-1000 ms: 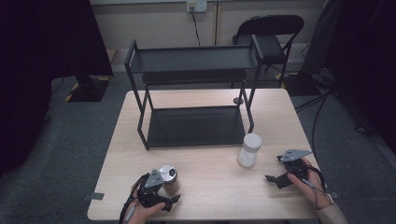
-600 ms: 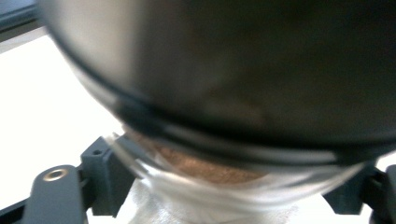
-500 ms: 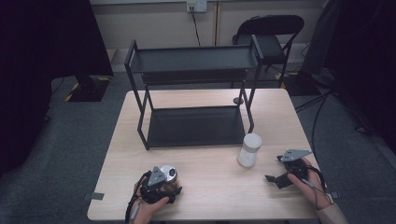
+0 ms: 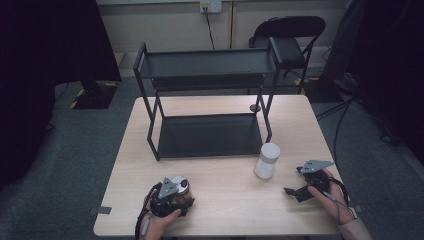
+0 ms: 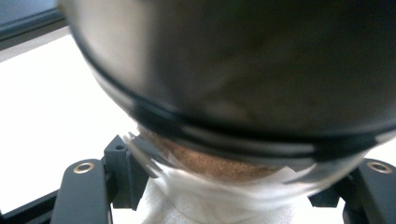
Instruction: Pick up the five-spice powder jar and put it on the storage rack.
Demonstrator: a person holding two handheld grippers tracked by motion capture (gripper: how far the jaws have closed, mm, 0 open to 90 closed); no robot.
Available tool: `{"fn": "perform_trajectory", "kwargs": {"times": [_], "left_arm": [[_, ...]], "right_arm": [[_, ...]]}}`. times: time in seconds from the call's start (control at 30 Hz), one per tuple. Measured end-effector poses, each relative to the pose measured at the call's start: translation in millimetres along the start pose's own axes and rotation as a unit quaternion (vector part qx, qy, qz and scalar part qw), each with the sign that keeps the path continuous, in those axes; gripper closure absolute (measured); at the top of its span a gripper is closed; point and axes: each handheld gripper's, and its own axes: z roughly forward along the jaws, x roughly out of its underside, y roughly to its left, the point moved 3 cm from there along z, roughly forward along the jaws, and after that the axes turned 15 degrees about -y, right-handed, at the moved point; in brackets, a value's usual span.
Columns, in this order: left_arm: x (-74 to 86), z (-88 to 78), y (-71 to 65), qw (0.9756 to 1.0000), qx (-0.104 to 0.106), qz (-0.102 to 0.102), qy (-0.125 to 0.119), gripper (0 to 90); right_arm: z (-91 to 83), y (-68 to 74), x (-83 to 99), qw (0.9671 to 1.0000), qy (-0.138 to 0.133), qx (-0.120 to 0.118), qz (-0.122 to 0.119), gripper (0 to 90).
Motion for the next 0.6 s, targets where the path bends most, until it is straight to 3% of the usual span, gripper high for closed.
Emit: {"fn": "perform_trajectory", "kwargs": {"times": [0.4, 0.6], "left_arm": [[-18.5, 1.2, 9.1, 0.9998, -0.002, -0.018, -0.012, 29.8], [-37.9, 4.6, 13.1, 0.9999, -0.003, -0.008, -0.009, 29.8]], "right_arm": [[0.0, 0.0, 0.0, 1.0, 0.0, 0.0, 0.0, 0.0], [0.0, 0.1, 0.0, 1.0, 0.0, 0.0, 0.0, 0.0]]}}
